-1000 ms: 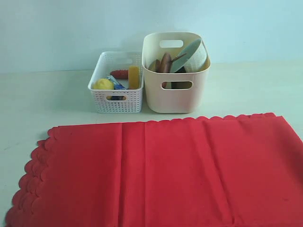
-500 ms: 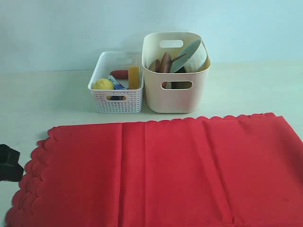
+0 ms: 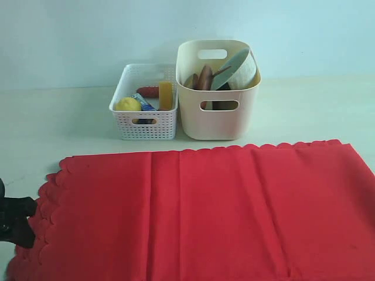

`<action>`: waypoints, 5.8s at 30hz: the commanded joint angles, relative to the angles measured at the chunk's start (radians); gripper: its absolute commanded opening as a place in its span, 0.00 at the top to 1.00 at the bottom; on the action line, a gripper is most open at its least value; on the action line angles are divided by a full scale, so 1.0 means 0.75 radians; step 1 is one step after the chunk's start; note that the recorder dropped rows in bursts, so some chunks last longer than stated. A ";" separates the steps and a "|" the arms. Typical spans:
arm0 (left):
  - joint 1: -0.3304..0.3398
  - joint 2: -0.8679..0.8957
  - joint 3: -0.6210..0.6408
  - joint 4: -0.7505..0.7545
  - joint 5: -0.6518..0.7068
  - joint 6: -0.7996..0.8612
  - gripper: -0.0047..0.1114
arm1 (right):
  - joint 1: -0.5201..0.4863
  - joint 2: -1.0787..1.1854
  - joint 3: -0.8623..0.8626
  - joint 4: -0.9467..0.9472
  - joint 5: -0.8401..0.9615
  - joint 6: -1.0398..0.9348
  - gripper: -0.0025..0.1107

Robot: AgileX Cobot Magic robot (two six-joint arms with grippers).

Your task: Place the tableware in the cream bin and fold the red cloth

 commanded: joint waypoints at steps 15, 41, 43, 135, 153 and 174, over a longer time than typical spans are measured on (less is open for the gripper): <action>0.006 0.164 -0.009 -0.164 -0.086 0.177 0.42 | -0.006 -0.003 0.005 0.009 -0.007 0.004 0.98; 0.006 0.245 -0.024 -0.199 -0.092 0.208 0.42 | -0.006 -0.003 0.005 0.009 -0.007 0.004 0.98; 0.006 0.245 -0.024 -0.248 -0.085 0.261 0.42 | -0.006 -0.003 0.005 0.009 -0.007 0.004 0.98; 0.132 -0.290 -0.292 -0.916 0.565 0.906 0.96 | 0.081 1.563 -0.137 -0.194 0.237 0.108 0.98; -0.519 -0.114 -0.722 -1.016 0.398 0.702 0.96 | 0.081 1.761 -0.137 -0.135 0.166 0.219 0.98; -1.090 0.601 -1.127 -0.909 0.281 0.800 0.96 | 0.081 1.750 -0.159 -0.290 0.285 0.325 0.98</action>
